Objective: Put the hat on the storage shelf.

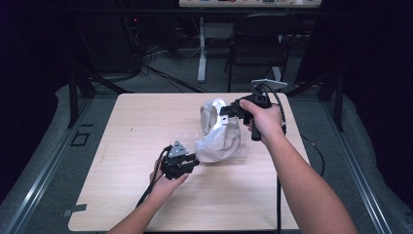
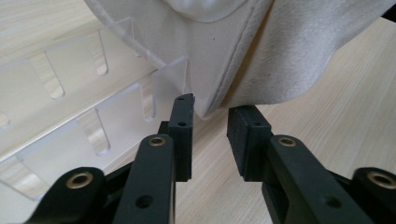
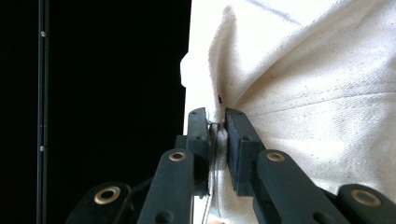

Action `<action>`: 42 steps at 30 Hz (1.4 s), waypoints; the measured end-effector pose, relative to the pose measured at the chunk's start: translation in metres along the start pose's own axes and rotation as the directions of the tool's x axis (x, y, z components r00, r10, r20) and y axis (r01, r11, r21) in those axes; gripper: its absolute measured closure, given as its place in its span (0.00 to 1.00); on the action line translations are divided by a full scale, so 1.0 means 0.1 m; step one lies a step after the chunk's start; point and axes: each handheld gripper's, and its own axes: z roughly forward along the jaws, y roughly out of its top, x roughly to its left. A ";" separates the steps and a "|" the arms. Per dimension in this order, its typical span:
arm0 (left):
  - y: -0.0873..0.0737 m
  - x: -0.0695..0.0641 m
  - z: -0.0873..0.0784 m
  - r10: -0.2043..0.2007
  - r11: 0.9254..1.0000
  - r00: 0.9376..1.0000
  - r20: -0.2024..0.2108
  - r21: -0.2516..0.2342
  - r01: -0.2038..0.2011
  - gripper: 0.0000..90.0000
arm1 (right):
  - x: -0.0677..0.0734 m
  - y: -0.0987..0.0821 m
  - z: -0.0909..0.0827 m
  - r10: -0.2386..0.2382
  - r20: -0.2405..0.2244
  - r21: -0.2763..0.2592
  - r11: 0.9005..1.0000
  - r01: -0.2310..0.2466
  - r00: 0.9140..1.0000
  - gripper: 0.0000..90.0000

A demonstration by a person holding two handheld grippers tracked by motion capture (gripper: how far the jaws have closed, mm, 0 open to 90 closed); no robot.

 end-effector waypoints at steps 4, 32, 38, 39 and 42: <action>0.00 -0.01 -0.05 0.000 1.000 1.000 0.002 -0.011 0.000 0.73 | 0.01 0.00 0.00 0.000 0.004 -0.002 1.000 0.000 1.000 0.90; -0.39 0.24 -0.59 -0.076 0.997 0.997 -0.019 -0.035 0.076 0.61 | 0.13 -0.07 -0.12 -0.058 0.032 -0.002 0.998 0.059 0.998 0.84; -0.46 0.30 -0.69 -0.089 0.995 0.995 -0.036 -0.042 0.088 0.60 | 0.15 -0.08 -0.22 -0.079 0.053 -0.018 0.997 0.080 0.996 0.80; -0.47 0.31 -0.70 -0.096 0.995 0.995 -0.039 -0.045 0.094 0.60 | 0.16 -0.09 -0.25 -0.086 0.061 -0.016 0.996 0.087 0.994 0.79; -0.49 0.35 -0.75 -0.105 0.993 0.993 -0.048 -0.052 0.102 0.59 | 0.17 -0.11 -0.30 -0.099 0.089 -0.025 0.994 0.102 0.991 0.77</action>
